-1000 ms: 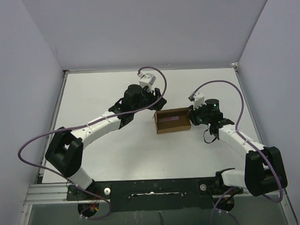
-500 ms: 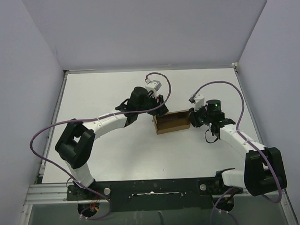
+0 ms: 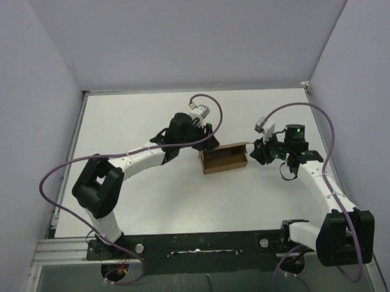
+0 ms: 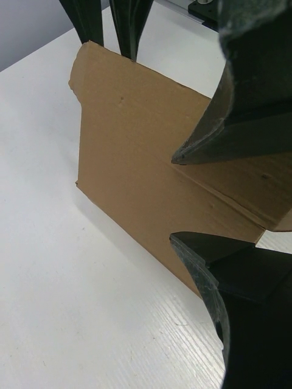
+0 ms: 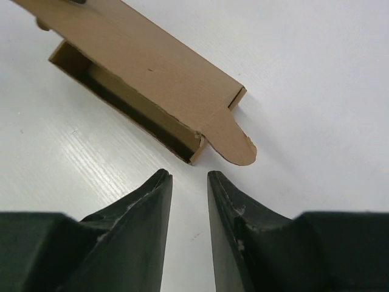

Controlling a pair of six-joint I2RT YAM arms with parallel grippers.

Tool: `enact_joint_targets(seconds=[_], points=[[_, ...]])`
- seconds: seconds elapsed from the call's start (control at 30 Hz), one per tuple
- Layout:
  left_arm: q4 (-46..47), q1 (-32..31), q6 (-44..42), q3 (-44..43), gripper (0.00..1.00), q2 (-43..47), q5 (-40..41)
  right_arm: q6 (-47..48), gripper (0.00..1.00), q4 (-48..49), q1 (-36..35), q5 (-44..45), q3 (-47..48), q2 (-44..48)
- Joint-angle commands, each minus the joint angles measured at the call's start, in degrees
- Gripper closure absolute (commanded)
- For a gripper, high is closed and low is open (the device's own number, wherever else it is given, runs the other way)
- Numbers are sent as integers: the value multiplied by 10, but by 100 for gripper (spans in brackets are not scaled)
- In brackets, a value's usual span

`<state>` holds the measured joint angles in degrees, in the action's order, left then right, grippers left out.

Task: Fold the paper box

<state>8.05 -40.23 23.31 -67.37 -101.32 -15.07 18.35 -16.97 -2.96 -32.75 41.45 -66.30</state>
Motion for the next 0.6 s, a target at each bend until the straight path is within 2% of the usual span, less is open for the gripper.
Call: enact_joint_targets(seconds=[0.0,0.17,0.33,0.37,0.57], points=[[17,6,-4,-20,54,-19,-12,142,69,-113,37,-134,53,26],[17,6,-5,-22,54,-19,-18,133,71,-119,92,-173,63,24],[20,8,-5,-22,54,-19,-22,-14,98,-30,125,-101,49,-11],[21,8,-4,-21,54,-19,-23,-45,100,-10,125,-96,46,-23],[22,12,-2,-21,54,-23,-29,-203,100,100,115,-129,50,-133]])
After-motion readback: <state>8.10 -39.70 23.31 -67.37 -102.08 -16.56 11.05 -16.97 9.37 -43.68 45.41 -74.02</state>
